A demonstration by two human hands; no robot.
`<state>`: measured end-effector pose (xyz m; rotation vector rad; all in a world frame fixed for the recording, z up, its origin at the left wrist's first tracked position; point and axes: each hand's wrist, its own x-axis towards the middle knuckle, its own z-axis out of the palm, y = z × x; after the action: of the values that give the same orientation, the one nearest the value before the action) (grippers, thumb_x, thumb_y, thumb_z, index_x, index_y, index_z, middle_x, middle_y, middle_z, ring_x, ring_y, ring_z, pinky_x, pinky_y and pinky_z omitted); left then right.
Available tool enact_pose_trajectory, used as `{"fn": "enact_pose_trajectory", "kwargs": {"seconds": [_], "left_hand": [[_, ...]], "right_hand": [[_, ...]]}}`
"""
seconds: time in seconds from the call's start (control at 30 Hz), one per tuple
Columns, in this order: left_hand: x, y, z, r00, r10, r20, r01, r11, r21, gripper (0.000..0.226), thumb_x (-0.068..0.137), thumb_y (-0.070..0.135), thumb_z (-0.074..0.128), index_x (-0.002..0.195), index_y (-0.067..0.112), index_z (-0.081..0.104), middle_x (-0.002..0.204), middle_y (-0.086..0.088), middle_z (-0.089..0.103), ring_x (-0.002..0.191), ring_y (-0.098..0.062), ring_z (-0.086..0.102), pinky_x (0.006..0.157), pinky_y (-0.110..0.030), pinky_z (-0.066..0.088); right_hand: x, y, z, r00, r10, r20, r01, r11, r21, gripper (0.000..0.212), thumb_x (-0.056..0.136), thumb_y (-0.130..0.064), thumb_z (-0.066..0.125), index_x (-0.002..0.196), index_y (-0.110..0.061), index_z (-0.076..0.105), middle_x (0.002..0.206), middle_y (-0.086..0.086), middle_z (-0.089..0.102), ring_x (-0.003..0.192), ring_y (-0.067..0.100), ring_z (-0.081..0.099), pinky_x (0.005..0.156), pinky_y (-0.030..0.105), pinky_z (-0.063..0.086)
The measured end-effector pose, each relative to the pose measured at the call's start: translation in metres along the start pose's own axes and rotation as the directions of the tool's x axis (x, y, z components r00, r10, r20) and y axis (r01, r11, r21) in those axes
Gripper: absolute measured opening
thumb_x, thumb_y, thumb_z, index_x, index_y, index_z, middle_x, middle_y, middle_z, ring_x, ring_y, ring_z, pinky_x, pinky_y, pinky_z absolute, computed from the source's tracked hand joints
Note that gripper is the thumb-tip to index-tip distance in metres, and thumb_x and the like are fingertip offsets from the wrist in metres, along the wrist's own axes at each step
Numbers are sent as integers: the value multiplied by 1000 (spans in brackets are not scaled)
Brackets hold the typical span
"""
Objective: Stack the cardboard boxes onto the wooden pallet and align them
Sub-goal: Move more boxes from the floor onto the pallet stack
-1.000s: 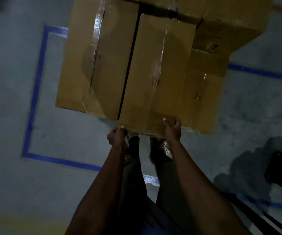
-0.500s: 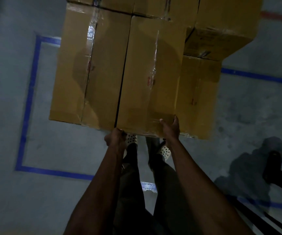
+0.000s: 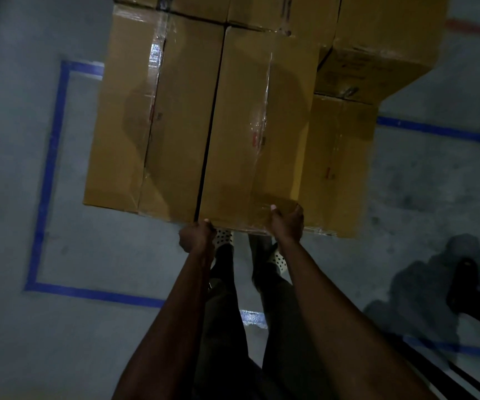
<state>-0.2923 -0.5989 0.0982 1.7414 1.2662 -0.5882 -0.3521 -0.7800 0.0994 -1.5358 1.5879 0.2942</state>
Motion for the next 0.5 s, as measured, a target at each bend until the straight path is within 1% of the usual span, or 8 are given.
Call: {"fn": "enact_pose_trajectory", "kwargs": {"seconds": [0.07, 0.13, 0.23, 0.27, 0.33, 0.4, 0.43, 0.5], "left_hand": [[3, -5, 1, 998, 58, 0, -58, 996, 71, 29, 76, 21, 79, 59, 12, 58, 85, -19, 73, 84, -35, 74, 83, -51, 61], [9, -10, 1, 998, 65, -3, -64, 993, 98, 25, 73, 26, 80, 62, 11, 63, 84, -16, 73, 82, -33, 74, 82, -51, 62], [6, -9, -2, 995, 94, 12, -95, 985, 144, 23, 76, 26, 80, 74, 5, 72, 88, -19, 75, 84, -34, 74, 82, -50, 62], [1, -7, -3, 995, 102, 20, -103, 984, 148, 23, 78, 25, 80, 74, 4, 72, 88, -19, 75, 83, -33, 74, 82, -50, 62], [-7, -4, -7, 994, 107, 24, -110, 984, 140, 23, 80, 24, 78, 70, 6, 70, 85, -20, 75, 81, -33, 73, 81, -49, 62], [-13, -1, -8, 993, 116, 18, -118, 981, 153, 27, 83, 24, 78, 68, 4, 69, 83, -20, 74, 80, -33, 73, 81, -48, 61], [-14, -1, -7, 992, 123, 16, -124, 980, 157, 29, 85, 24, 77, 65, 6, 67, 80, -18, 73, 80, -32, 73, 81, -47, 61], [-14, -1, -8, 993, 116, 26, -118, 987, 110, 31, 86, 21, 77, 59, 16, 62, 72, -12, 69, 76, -30, 72, 82, -46, 61]], "right_hand": [[-3, -1, 1, 1000, 4, -16, -5, 1000, -13, 77, 94, -36, 68, 155, -12, 28, 156, 13, 37, 140, 36, 38, 109, 45, 37], [-3, -1, 3, 1000, 9, -29, -10, 1000, -30, 77, 94, -36, 68, 156, -12, 28, 157, 13, 36, 142, 36, 36, 110, 46, 35], [-4, 0, 5, 1000, -5, -29, 3, 996, -85, 77, 96, -38, 65, 156, -10, 26, 158, 14, 34, 143, 37, 34, 110, 47, 35], [-5, 1, 5, 1000, -10, -25, 7, 996, -90, 77, 96, -38, 65, 156, -9, 25, 157, 15, 35, 142, 37, 34, 110, 47, 36], [-6, 4, 4, 1000, -9, -29, 7, 997, -81, 77, 96, -38, 65, 156, -8, 26, 157, 16, 36, 142, 38, 35, 111, 47, 37], [-7, 4, 3, 999, -6, -37, 3, 997, -75, 78, 95, -38, 66, 155, -8, 27, 156, 16, 36, 142, 38, 35, 110, 47, 37], [-7, 5, 3, 999, -7, -35, 5, 997, -77, 78, 95, -38, 66, 155, -7, 27, 157, 16, 35, 142, 38, 35, 110, 47, 37], [-6, 2, 4, 1000, -2, -23, 0, 996, -93, 79, 96, -38, 65, 155, -7, 25, 158, 16, 33, 143, 39, 33, 110, 49, 38]]}}
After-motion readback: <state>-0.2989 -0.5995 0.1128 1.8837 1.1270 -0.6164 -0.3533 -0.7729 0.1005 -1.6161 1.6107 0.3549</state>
